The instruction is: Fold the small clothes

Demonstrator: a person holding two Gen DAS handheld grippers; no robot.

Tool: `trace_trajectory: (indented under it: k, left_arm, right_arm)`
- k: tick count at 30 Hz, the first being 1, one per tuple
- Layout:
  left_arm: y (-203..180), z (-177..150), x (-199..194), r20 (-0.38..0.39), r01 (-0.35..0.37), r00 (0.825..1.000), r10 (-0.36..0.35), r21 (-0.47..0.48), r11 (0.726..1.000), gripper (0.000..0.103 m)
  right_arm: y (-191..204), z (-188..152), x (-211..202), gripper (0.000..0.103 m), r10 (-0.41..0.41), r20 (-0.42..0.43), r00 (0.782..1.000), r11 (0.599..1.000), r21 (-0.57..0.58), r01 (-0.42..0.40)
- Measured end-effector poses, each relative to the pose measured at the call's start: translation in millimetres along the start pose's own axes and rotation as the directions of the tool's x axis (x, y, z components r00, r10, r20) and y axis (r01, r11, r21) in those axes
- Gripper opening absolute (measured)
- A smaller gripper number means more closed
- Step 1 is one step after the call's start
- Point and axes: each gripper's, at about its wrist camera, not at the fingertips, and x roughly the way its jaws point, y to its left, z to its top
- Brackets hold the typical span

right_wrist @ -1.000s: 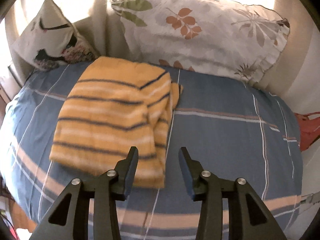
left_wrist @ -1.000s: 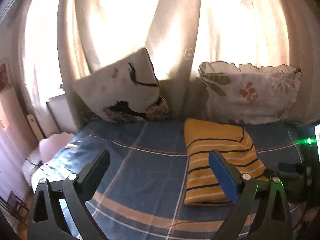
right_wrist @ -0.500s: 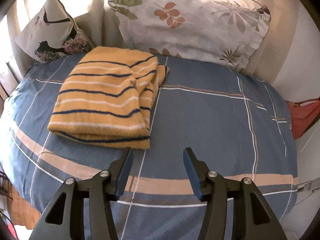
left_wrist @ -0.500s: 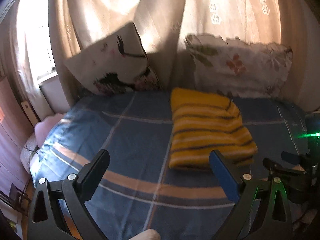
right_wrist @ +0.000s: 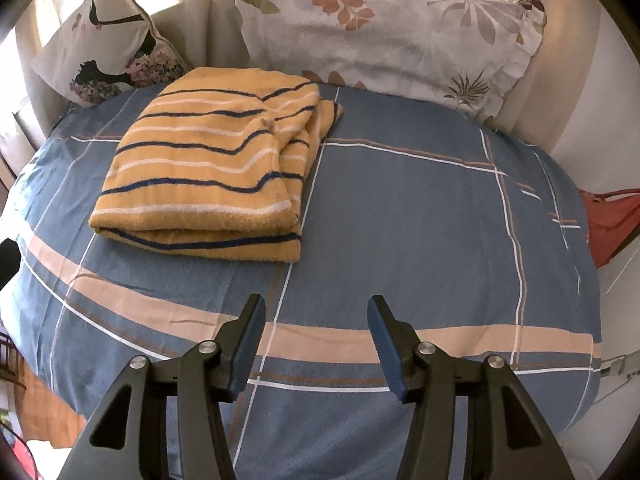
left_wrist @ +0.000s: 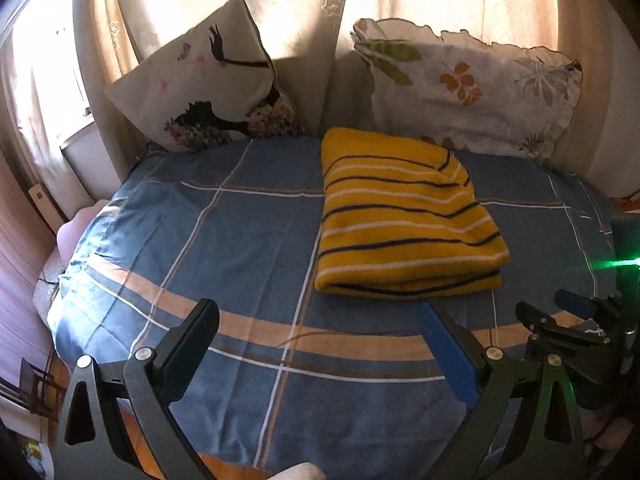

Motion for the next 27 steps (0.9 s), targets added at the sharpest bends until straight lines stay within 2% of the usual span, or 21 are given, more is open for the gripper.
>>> trace_trajectory:
  k: [9, 14, 27]
  left_arm:
    - [0.0, -8.2, 14.5, -0.070, 0.039, 0.997, -0.039, -0.012, 0.999, 0.100]
    - [3.1, -13.4, 21.6, -0.113, 0.063, 0.991, -0.066, -0.036, 0.997, 0.100]
    - [10.7, -21.5, 32.7, -0.176, 0.089, 0.979, -0.102, -0.081, 0.993, 0.100]
  right_arm:
    - [8.0, -3.2, 2.3, 0.058, 0.007, -0.012, 1.000, 1.000, -0.017, -0.008]
    - [14.1, -6.5, 4.5, 0.063, 0.013, -0.022, 1.000, 0.999, -0.032, -0.014]
    - [23.4, -9.9, 3.2, 0.063, 0.020, -0.023, 1.000, 0.998, -0.051, -0.021]
